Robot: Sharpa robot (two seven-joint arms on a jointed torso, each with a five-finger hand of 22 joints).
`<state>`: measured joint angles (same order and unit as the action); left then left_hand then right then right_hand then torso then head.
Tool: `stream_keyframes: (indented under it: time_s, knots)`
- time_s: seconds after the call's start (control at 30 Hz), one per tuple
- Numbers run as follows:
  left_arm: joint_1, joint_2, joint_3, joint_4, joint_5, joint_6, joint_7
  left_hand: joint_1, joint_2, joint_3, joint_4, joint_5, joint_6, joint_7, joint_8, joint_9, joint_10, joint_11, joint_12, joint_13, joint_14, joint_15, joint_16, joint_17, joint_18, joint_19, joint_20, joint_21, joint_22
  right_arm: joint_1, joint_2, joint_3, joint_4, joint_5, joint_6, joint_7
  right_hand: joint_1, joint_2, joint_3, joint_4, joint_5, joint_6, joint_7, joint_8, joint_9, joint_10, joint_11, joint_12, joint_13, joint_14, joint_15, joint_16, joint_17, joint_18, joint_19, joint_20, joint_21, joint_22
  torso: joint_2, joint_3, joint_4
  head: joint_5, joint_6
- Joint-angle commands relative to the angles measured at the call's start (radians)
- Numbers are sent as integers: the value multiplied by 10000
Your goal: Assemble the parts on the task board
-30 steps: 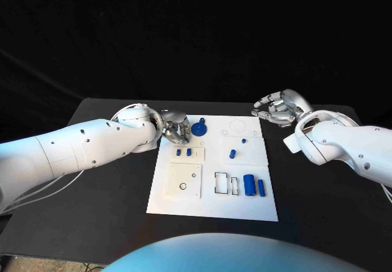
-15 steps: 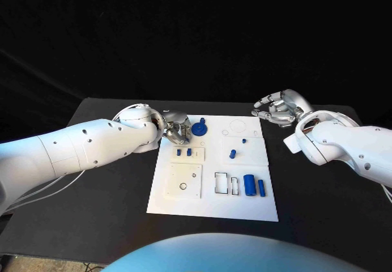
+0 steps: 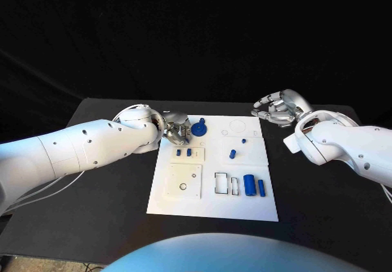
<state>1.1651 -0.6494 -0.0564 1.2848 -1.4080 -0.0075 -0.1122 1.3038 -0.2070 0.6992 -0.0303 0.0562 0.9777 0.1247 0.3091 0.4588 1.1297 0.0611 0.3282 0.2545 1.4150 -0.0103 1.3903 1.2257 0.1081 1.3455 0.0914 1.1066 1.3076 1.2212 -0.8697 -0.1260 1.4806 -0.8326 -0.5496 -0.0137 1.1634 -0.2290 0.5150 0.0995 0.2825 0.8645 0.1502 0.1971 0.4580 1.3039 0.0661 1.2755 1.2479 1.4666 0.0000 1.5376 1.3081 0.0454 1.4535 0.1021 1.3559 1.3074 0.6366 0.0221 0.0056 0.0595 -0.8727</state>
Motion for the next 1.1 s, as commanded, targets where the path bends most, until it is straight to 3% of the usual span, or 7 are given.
stream_keyframes:
  time_s: [0.03,0.4,0.57,1.1]
  knots:
    - [-30,28,-25,29,66,361,-23,14,72,-44,-22,1,58,-5,-10,8,79,-16,-17,12,-11,66,63,-5,-185,-24,85,-30,1424,-5,-4,1,17,-49,55,41,-100,35,58,12,47,-49,-31,53,14,-10,-17,-45,-10,832,-51,-28,1910,76,-60,11,-35,1693,1,-5,5,-14,1]
    - [-30,18,-26,5,65,370,-81,-109,-42,-101,-16,19,-288,98,-316,-69,-47,69,-181,22,-93,137,30,-153,-170,-99,149,-92,1400,-5,-4,1,6,-49,52,45,-140,25,85,-10,50,-58,-36,66,36,4,-22,-61,-35,831,-58,-36,1903,80,-65,3,-63,1686,1,-16,17,-23,1]
    - [-30,9,-27,3,91,297,-110,-271,-182,-126,31,72,-902,169,-733,-220,-106,135,-339,35,-200,197,8,-297,-143,-195,218,-187,1370,-5,0,1,-4,-49,52,47,-140,25,85,-10,50,-58,-36,66,36,4,-22,-61,-35,831,-58,-36,1903,80,-65,3,-63,1686,-2,-16,20,-22,1]
    - [-30,-39,-24,7,110,259,-221,-386,-255,-164,87,103,-1061,201,-838,-265,-170,180,-424,44,-297,235,-33,-435,-115,-291,256,-329,1331,-5,-3,1,-29,-49,90,23,-149,17,88,-16,46,-68,-35,65,40,-4,-21,-74,-49,830,-58,-40,1898,85,-78,2,-89,1676,2,-12,11,-19,1]
